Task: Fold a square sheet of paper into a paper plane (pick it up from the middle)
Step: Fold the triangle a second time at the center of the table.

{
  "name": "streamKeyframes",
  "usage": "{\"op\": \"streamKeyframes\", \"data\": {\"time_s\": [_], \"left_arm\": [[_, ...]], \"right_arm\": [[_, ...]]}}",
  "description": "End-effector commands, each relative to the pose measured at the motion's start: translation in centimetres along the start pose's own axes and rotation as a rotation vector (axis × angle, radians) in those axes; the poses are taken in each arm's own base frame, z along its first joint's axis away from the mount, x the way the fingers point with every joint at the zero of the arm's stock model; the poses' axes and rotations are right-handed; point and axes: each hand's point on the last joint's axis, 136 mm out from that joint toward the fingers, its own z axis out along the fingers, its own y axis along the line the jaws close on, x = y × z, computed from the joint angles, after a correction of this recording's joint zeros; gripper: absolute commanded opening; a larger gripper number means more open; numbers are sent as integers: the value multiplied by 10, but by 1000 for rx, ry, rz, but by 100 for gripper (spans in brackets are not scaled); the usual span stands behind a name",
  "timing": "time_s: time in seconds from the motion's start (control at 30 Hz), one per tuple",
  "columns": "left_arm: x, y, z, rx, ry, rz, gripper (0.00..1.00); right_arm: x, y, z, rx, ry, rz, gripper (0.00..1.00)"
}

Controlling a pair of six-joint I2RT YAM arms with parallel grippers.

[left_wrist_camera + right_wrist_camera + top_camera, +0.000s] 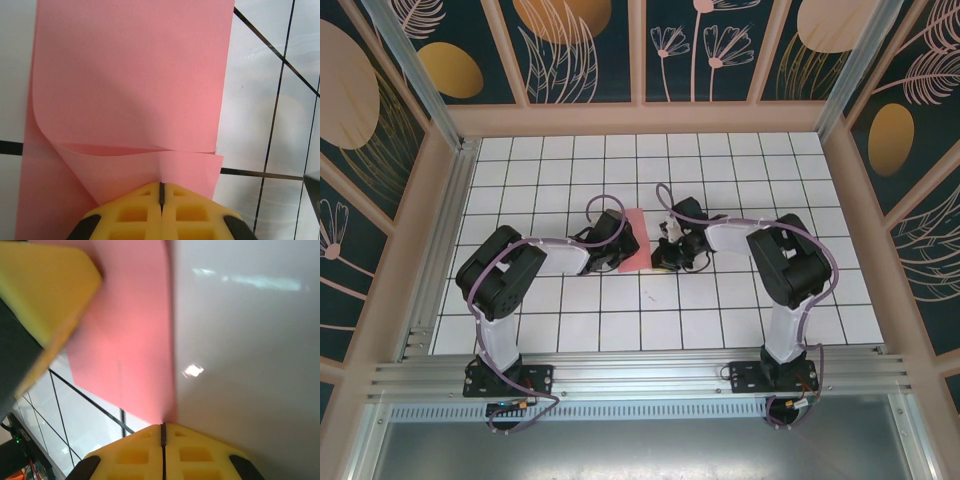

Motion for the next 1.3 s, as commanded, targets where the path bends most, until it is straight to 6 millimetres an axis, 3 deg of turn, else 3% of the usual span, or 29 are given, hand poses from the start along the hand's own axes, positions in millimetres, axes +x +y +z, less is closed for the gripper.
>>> {"op": "streamKeyframes", "data": {"time_s": [0.0, 0.13, 0.27, 0.4, 0.57, 0.7, 0.77, 0.9, 1.0, 1.1, 1.27], "left_arm": [[18, 41, 1, -135, 56, 11, 0], [18, 39, 1, -130, 59, 12, 0], [17, 36, 1, -124, 57, 13, 0], [18, 34, 1, -120, 64, 18, 0], [16, 32, 1, -115, 63, 20, 0], [14, 25, -2, -97, 57, 27, 0], [9, 15, -7, -69, 47, 40, 0], [-1, -25, -25, 60, 26, 85, 7], [1, -49, -36, 168, 51, 94, 11], [10, -52, -37, 214, 83, 74, 11], [23, -35, -25, 170, 126, 59, 9]], "right_arm": [[11, -5, -18, 19, 18, 24, 7], [-17, 31, -31, -69, -72, -47, 8], [-30, 31, -19, -63, -68, -45, 8], [-29, 31, -4, -71, -29, -48, 8], [-22, 22, 5, -66, 9, -34, 8], [-11, 3, 15, -16, 45, -1, 8], [-6, -7, 20, 11, 60, 13, 7], [-1, -21, 28, 49, 83, 44, 7], [0, -25, 30, 66, 84, 54, 5], [-1, -28, 31, 82, 83, 68, 4], [3, -29, 36, 112, 94, 69, 3]]}}
